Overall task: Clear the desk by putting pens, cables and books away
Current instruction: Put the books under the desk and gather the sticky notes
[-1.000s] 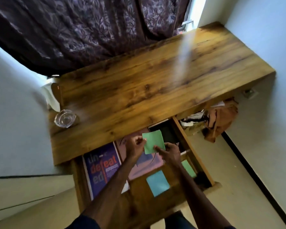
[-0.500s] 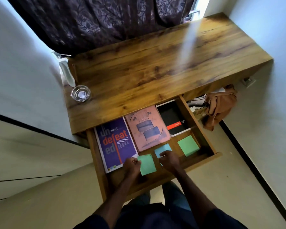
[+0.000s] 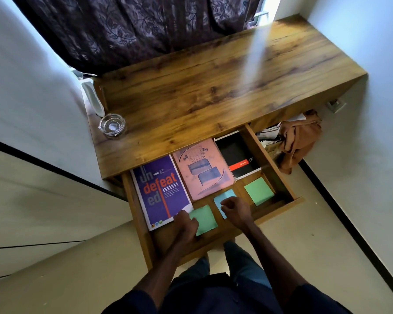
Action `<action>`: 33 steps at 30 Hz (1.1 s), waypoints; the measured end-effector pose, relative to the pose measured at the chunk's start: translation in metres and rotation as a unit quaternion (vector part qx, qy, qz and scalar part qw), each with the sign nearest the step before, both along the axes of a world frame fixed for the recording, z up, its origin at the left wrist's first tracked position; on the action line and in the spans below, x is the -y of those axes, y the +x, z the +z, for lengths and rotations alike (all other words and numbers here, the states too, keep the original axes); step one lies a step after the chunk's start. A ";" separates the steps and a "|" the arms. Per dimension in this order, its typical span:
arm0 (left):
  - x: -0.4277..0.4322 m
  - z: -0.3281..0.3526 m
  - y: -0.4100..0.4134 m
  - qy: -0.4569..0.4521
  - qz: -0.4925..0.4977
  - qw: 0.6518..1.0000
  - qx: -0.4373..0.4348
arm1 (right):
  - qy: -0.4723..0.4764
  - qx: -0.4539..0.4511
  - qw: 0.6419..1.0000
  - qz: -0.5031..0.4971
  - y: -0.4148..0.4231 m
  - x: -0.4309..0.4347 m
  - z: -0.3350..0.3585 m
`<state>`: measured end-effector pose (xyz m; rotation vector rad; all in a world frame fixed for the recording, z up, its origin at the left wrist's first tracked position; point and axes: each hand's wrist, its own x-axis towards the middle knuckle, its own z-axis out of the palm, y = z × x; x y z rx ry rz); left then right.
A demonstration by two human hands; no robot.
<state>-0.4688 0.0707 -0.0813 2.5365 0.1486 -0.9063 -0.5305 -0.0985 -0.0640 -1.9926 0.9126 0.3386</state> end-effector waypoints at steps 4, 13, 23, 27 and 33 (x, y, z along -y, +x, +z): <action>0.015 0.016 -0.006 -0.115 0.043 0.992 -0.011 | 0.059 0.045 0.993 -0.092 -0.016 0.003 0.012; 0.057 0.047 -0.044 -0.244 0.153 0.948 -0.133 | 0.208 0.033 0.957 -0.202 -0.057 0.034 0.039; 0.059 0.055 -0.111 -0.227 0.266 0.855 -0.383 | 0.328 -0.005 0.925 -0.193 -0.112 0.029 0.031; 0.046 0.053 -0.109 -0.374 0.481 0.705 -0.363 | 0.454 0.048 0.861 -0.223 -0.092 0.019 0.043; 0.048 0.060 -0.100 -0.405 0.499 0.699 -0.313 | 0.463 0.044 0.852 -0.238 -0.067 0.021 0.047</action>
